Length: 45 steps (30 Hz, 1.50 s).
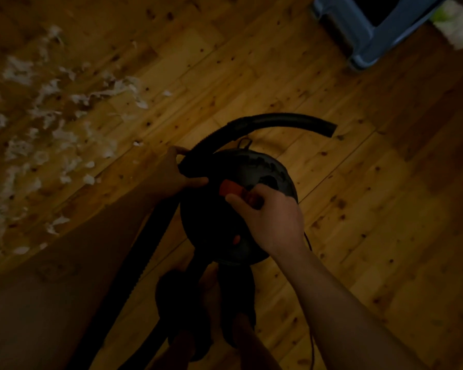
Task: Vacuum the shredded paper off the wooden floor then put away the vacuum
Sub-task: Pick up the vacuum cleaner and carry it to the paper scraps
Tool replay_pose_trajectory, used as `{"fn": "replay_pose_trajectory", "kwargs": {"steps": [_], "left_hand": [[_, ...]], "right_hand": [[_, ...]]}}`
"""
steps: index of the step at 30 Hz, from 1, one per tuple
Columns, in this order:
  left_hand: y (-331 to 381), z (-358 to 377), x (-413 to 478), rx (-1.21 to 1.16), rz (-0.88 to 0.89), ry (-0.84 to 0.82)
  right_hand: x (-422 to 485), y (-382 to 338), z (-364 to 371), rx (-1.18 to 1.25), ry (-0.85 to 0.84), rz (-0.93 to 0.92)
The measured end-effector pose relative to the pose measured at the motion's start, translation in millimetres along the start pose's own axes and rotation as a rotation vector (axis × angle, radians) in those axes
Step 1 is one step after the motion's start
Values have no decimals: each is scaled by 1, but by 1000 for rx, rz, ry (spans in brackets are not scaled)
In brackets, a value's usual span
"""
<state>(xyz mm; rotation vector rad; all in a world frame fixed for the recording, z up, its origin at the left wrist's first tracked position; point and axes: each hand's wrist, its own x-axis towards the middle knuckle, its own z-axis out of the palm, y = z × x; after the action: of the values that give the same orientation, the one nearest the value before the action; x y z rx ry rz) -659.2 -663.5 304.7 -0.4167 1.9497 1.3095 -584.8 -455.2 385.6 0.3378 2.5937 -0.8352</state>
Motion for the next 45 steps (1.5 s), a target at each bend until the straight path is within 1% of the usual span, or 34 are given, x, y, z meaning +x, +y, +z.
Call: {"fn": "replay_pose_trajectory", "kwargs": {"steps": [2, 4, 7, 9, 12, 16, 19, 21, 24, 26, 28, 32, 35, 38, 41, 43, 45], "left_hand": [[1, -1, 3, 108, 22, 43], [3, 0, 4, 153, 50, 60], [7, 10, 4, 43, 55, 31], [11, 19, 7, 51, 64, 26], [20, 32, 14, 52, 84, -33], [39, 56, 21, 193, 114, -130], [50, 73, 26, 310, 148, -97], [57, 82, 25, 402, 173, -109], [62, 84, 20, 493, 238, -84], [64, 78, 14, 542, 250, -77], [72, 73, 5, 559, 299, -81], [87, 68, -7, 659, 374, -3], [98, 72, -18, 646, 439, 45], [113, 77, -34, 592, 541, 99], [124, 80, -50, 571, 613, 103], [130, 84, -60, 605, 660, 108], [131, 85, -66, 680, 692, 134]], "right_hand": [[0, -2, 0, 13, 1, 23], [-1, -1, -1, 39, 3, 47], [-1, 5, -4, 108, 26, 93], [1, 12, -9, 127, 41, 112], [-1, 25, -14, 137, 46, 145], [-16, 41, -21, 142, 88, 218], [-25, 47, -23, 147, 132, 255], [-29, 50, -21, 166, 146, 278], [-29, 50, -20, 211, 161, 323], [-30, 47, -22, 218, 125, 364], [-34, 45, -23, 235, 89, 403], [-39, 46, -16, 316, 100, 492], [-39, 45, -14, 375, 131, 567], [-42, 47, -13, 397, 182, 634], [-45, 48, -15, 539, 211, 770], [-47, 46, -15, 664, 238, 851], [-48, 43, -9, 707, 278, 889]]}}
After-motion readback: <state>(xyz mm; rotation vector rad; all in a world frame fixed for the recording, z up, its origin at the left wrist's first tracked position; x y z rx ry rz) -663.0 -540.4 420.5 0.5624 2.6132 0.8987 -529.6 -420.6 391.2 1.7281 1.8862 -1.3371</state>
